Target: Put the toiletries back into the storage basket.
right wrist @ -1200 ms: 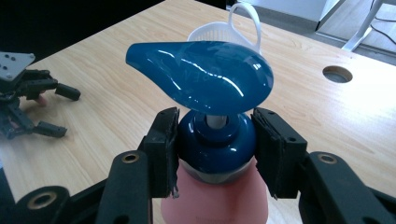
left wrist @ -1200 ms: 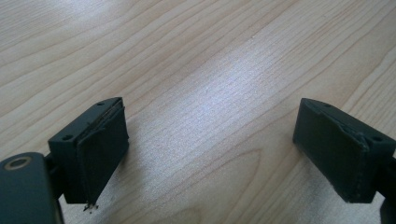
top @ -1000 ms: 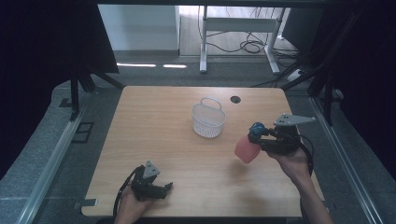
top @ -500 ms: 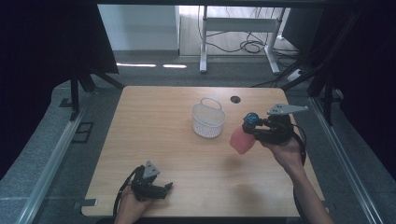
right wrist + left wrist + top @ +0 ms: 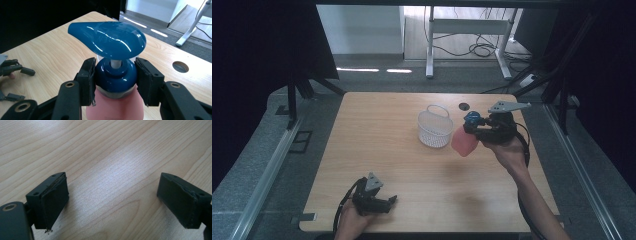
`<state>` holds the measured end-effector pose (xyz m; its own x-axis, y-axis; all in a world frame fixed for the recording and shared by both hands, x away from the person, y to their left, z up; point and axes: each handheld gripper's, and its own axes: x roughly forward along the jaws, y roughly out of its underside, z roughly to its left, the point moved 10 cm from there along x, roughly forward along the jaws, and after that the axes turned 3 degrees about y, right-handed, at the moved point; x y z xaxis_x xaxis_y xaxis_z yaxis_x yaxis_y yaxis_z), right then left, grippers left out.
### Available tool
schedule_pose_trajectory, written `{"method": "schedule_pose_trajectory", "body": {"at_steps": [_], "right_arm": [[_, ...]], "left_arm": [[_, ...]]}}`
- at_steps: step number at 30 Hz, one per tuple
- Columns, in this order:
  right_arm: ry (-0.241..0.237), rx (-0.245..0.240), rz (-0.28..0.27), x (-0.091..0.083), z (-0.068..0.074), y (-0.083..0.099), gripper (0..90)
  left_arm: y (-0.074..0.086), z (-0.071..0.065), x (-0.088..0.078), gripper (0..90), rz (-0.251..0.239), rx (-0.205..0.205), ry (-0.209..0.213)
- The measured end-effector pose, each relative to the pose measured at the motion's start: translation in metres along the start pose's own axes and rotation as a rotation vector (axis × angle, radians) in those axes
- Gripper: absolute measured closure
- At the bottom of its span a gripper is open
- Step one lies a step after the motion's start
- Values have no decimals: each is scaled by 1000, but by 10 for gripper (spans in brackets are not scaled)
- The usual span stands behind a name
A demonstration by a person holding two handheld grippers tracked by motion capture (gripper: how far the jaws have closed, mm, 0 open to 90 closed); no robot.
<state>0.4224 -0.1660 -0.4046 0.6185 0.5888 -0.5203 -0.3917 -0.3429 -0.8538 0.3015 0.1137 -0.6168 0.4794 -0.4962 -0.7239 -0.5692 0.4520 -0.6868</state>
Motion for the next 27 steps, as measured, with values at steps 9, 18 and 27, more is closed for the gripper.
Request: {"method": "schedule_pose_trajectory", "body": {"at_steps": [9, 18, 27], "right_arm": [[4, -6, -2, 13, 0, -10, 526], [11, -9, -9, 20, -2, -22, 527], [14, -14, -19, 32, -2, -40, 527]], "left_arm": [[0, 0, 0, 99, 0, -1, -1], [0, 0, 0, 99, 2, 0, -2], [0, 0, 0, 99, 0, 0, -2]]}}
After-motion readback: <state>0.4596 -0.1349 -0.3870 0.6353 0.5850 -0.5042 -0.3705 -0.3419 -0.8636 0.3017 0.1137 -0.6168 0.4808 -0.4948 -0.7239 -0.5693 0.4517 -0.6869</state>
